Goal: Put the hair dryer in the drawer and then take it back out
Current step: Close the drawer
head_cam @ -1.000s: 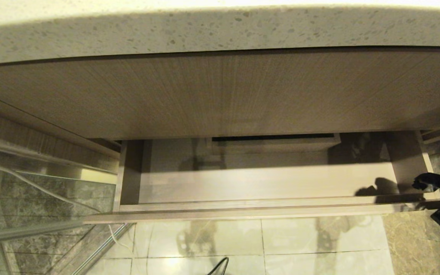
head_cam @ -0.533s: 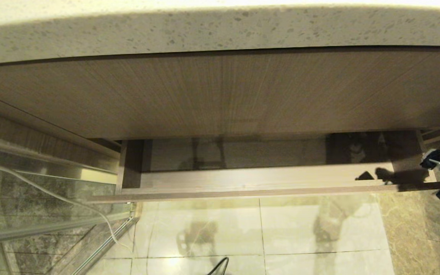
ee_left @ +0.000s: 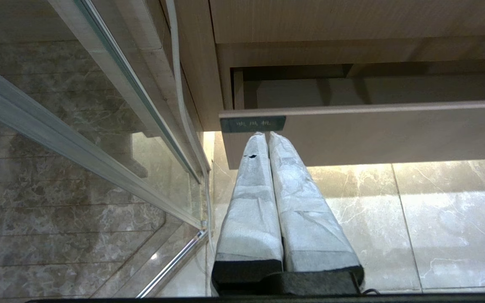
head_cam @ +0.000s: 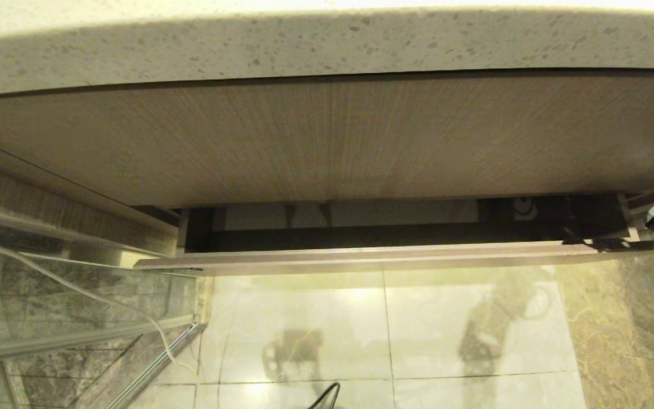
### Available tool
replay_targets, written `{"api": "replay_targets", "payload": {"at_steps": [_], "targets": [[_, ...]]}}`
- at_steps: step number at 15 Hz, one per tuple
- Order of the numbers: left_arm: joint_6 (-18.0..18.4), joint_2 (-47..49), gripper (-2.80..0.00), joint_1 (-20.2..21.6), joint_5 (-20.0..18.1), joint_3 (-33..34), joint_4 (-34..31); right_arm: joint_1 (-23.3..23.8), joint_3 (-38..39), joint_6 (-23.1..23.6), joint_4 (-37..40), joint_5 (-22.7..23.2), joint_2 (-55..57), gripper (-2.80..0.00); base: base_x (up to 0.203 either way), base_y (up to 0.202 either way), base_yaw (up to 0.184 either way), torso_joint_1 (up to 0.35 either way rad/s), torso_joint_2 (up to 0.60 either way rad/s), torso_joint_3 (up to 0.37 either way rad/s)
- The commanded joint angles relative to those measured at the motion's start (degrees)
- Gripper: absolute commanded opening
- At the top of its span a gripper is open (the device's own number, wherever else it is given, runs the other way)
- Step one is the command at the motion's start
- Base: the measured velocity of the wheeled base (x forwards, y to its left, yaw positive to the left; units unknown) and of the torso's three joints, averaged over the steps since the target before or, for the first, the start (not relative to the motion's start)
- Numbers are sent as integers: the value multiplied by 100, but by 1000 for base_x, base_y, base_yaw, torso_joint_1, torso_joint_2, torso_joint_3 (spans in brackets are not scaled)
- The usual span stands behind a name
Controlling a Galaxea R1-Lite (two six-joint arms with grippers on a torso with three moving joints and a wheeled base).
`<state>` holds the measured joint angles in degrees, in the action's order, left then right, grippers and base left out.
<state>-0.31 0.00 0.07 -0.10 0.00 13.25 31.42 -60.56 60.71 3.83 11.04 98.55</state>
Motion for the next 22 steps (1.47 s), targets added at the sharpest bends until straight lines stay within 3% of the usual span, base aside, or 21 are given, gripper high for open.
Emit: {"api": "replay_targets", "payload": {"at_steps": [1, 3, 6, 10, 16, 18, 22], "targets": [[-4, 0, -280, 1, 1, 229, 11, 21, 62, 160, 60, 131, -377, -280, 0, 0, 0, 0, 0, 0], [-4, 0, -280, 1, 1, 229, 12, 142, 354, 412, 95, 164, -752, -280, 0, 0, 0, 0, 0, 0], [-4, 0, -280, 1, 1, 229, 11, 292, 1389, 925, -191, 181, -1332, -280, 0, 0, 0, 0, 0, 0], [-4, 0, -280, 1, 1, 229, 11, 325, 2508, 1037, -2564, 49, -1550, -280, 0, 0, 0, 0, 0, 0], [-4, 0, -280, 1, 1, 229, 11, 321, 3084, 1700, -5682, -113, 105, -280, 0, 0, 0, 0, 0, 0], [-4, 0, -280, 1, 1, 229, 11, 339, 3112, 2188, -6269, -226, 703, -280, 0, 0, 0, 0, 0, 0], [-4, 0, -280, 1, 1, 229, 11, 423, 3131, 3552, -6877, -974, 1453, -280, 0, 0, 0, 0, 0, 0]]}}
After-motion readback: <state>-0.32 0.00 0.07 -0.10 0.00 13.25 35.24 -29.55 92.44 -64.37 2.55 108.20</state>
